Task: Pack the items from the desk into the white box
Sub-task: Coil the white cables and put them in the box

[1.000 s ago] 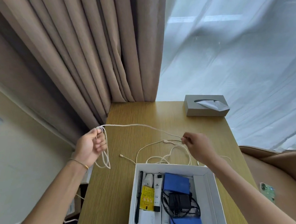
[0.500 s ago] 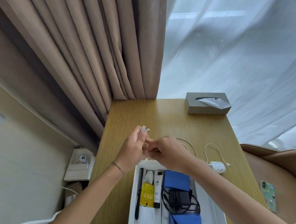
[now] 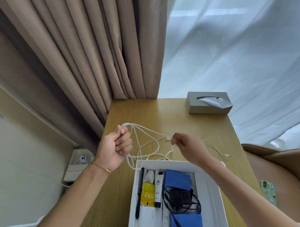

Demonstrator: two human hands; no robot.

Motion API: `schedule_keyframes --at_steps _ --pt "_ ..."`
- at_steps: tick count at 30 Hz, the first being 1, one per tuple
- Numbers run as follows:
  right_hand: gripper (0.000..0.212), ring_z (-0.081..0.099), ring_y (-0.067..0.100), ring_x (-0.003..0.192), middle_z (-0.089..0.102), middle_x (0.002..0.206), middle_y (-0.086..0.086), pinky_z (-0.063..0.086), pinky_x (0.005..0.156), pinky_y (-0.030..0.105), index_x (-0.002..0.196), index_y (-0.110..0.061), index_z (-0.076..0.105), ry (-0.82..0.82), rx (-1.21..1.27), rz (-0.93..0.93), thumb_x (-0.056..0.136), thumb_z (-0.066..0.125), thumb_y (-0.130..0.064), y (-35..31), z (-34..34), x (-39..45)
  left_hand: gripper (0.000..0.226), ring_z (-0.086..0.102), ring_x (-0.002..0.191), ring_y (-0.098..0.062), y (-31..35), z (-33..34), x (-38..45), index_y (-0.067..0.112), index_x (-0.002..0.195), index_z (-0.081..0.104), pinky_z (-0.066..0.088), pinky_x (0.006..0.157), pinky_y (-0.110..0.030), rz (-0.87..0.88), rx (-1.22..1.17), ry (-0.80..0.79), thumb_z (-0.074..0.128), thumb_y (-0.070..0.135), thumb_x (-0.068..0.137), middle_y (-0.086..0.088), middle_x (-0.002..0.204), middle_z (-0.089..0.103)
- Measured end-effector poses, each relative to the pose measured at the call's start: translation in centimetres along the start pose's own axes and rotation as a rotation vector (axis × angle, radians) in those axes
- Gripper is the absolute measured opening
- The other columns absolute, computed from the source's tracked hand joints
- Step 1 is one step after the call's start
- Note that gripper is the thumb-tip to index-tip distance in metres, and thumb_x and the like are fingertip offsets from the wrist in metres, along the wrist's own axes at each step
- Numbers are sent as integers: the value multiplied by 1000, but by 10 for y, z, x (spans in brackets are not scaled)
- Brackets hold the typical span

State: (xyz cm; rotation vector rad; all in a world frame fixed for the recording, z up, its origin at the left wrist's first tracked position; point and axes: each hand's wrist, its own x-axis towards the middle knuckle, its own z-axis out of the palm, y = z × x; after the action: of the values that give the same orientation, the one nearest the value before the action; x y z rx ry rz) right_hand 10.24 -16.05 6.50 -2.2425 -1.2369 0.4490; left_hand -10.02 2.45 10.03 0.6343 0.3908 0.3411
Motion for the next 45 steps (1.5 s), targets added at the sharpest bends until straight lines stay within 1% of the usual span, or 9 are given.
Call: schedule_keyframes --at_steps 4,8,12,15,23,28,32,38,45 --pt "26 58 14 60 72 83 -2 51 56 31 108 -25 69 -175 -255 -99 105 43 -19 -18 38 -22 26 45 47 -10 -1 10 6 14 84 52 41 44 -21 176 -27 153 37 19 105 -3 63 54" --pt "28 64 23 65 74 86 3 57 59 37 115 -22 66 -273 -303 -223 103 42 -14 -45 48 -36 21 73 80 -28 -12 25 7 12 99 49 57 61 -29 348 522 286 33 21 109 -18 96 75" --pt "25 67 19 69 74 84 -2 58 64 40 95 -20 68 -240 -251 -303 105 44 -22 -67 26 -31 20 73 94 -16 -30 32 3 9 105 53 59 78 -28 352 1036 116 36 19 108 -6 100 76" --pt "26 64 13 61 72 74 -7 55 60 35 92 -26 73 -123 -227 -327 103 52 -35 -73 3 -21 18 61 67 -11 -40 30 -1 4 93 55 49 62 -25 237 1219 -25 42 7 105 1 76 64" --pt "35 38 3 45 50 53 -10 35 45 16 67 -28 55 9 40 -147 91 61 -53 -46 -26 -2 41 20 46 -10 -32 26 -9 15 71 50 20 44 -22 -45 811 -138 38 33 105 8 53 28" --pt "32 59 28 69 67 80 8 47 63 45 108 -17 71 -28 430 -75 105 46 -37 -48 -6 -10 38 18 44 -8 -31 26 -10 17 66 45 19 43 -22 -175 242 -66 42 32 101 6 53 20" --pt "44 64 5 84 76 97 -6 47 78 18 105 -19 76 -122 768 77 107 37 -40 -67 15 -23 38 11 43 -9 -39 30 -7 17 65 43 17 41 -22 -166 -92 -10 39 31 100 6 52 15" --pt "41 66 3 100 73 104 -10 45 95 27 113 -18 68 -222 930 173 100 51 -52 -71 31 -33 43 12 42 -9 -46 35 -7 16 64 42 20 40 -22 -49 -148 94 35 31 103 6 47 21" --pt "75 70 18 102 73 104 0 55 97 39 129 -25 54 -307 1018 168 62 87 -15 -71 43 -37 36 37 53 -14 -51 58 -12 12 72 43 41 62 -29 52 38 182 35 24 104 -2 60 36"
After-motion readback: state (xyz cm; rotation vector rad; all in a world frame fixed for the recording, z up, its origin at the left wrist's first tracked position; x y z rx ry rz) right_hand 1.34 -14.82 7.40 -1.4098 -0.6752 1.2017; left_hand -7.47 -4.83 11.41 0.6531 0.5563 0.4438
